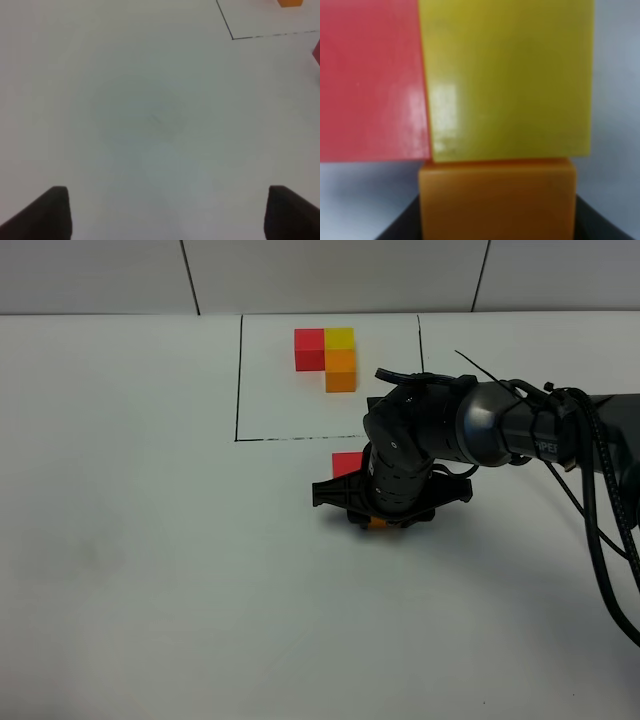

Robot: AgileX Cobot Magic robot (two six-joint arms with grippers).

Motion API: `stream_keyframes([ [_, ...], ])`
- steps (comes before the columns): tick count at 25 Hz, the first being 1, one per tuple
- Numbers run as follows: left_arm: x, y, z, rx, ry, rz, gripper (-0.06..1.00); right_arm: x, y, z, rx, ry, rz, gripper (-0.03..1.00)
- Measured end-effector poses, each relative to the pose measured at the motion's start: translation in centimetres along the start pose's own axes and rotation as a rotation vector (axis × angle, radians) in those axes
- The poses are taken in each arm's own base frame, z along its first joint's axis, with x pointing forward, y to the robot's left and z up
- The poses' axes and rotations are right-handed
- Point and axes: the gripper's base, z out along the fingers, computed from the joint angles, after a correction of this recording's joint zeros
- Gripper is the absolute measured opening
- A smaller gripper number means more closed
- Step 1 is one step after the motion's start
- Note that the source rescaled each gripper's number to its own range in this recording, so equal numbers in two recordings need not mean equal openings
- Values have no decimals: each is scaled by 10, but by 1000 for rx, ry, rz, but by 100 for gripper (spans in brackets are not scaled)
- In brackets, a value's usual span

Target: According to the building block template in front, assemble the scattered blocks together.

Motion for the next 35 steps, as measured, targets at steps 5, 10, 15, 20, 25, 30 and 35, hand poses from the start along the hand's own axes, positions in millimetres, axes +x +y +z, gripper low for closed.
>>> stream_keyframes([
  [5, 0, 0, 0, 0, 0, -1, 72, 0, 0, 0, 3, -2, -4, 1],
  [10, 0, 0, 0, 0, 0, -1, 72, 0, 0, 0, 5, -1, -7, 1],
  [15, 0, 0, 0, 0, 0, -1, 72, 0, 0, 0, 2, -4, -14, 1],
  [20, 0, 0, 0, 0, 0, -1, 72, 0, 0, 0, 2, -5, -17, 1],
  [25, 0, 0, 0, 0, 0, -2, 72, 0, 0, 0, 2, -5, -19, 1],
  [30, 0, 0, 0, 0, 0, -2, 72, -1, 0, 0, 0, -8, -19, 6],
  [35, 0, 0, 0, 0, 0, -2, 72, -3, -1, 1, 10, -32, -46, 42],
])
